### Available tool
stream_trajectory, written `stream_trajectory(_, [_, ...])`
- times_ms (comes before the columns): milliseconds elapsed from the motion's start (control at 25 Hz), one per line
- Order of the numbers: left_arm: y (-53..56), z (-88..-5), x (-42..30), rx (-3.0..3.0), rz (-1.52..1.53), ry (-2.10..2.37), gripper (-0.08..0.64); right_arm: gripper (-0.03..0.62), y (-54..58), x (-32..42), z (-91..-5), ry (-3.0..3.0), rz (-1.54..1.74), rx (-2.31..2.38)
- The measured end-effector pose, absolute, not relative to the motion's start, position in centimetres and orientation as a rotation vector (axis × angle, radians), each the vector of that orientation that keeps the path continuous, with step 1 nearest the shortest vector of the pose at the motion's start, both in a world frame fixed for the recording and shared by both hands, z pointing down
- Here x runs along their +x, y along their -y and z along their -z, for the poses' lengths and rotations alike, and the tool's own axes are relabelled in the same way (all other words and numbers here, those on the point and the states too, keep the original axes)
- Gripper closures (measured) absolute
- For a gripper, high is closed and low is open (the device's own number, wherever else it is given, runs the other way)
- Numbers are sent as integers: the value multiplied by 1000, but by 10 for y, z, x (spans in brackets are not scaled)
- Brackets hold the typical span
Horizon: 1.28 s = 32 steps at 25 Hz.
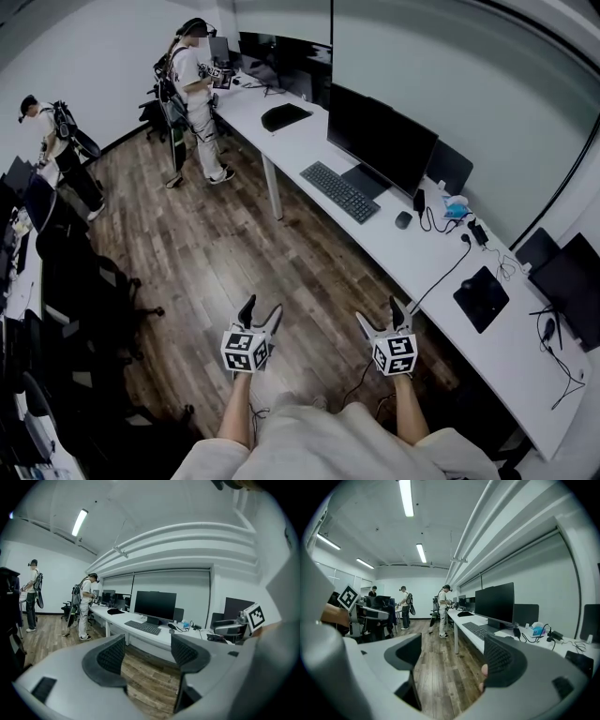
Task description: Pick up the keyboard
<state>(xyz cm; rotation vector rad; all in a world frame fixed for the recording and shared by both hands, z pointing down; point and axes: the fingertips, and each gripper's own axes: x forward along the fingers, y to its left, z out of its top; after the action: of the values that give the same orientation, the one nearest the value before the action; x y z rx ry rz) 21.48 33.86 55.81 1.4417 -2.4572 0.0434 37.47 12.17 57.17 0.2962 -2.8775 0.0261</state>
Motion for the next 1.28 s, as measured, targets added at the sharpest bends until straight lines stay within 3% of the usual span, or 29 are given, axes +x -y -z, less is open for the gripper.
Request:
stream_trajectory(680, [-294, -577, 154, 1422, -52, 2455, 275, 190, -73, 313, -588, 2859, -19, 307])
stream_trajectory(1280, [-207, -576, 0, 1486, -37, 2408, 275, 199, 3, 173, -586, 2820, -12, 378])
